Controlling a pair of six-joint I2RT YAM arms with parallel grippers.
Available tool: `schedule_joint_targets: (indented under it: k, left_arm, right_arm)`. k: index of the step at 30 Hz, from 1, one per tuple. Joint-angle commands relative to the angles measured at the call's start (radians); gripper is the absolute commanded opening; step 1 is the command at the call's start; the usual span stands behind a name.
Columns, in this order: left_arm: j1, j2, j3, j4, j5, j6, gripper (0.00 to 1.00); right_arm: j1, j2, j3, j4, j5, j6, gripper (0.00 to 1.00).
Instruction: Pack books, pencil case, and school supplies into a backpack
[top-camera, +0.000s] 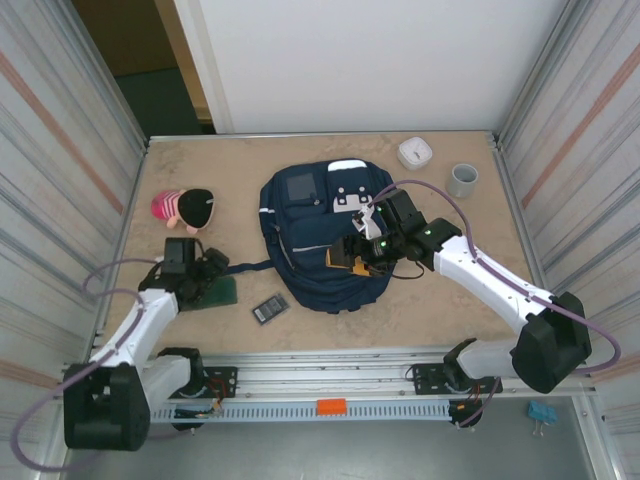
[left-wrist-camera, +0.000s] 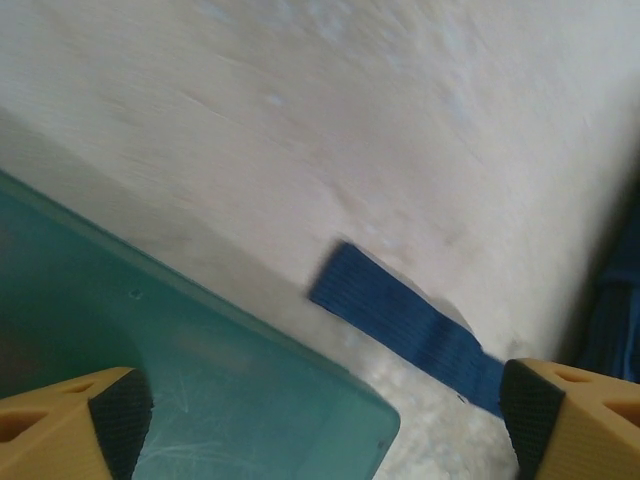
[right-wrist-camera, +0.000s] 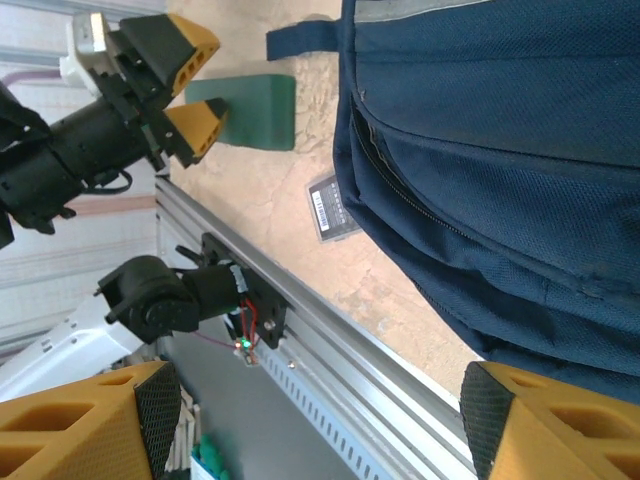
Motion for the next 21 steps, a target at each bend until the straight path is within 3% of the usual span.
schedule_joint_targets:
  k: [1, 6, 12, 18, 21]
  left_arm:
    - [-0.091, 0.083, 0.034, -0.046, 0.016, -0.051, 0.94]
    - [-0.149, 0.082, 0.151, -0.164, -0.041, -0.05, 0.98]
    - [-0.113, 0.017, 0.218, -0.418, -0.071, -0.325, 0.96]
    - [-0.042, -0.054, 0.177, -0.466, -0.023, -0.549, 0.99]
    - [-0.038, -0.099, 0.137, -0.456, -0.061, -0.651, 0.99]
  right_arm:
    - [0.007, 0.002, -0.009, 0.013, -0.004, -0.012, 0.75]
    - [0.008, -0.004, -0.005, 0.023, -0.001, -0.012, 0.75]
    - [0.01, 0.009, 0.008, 0.052, -0.008, -0.01, 0.75]
    - [0.016, 0.025, 0.019, 0.062, -0.015, -0.009, 0.75]
    - [0.018, 0.025, 0.018, 0.067, -0.012, -0.008, 0.75]
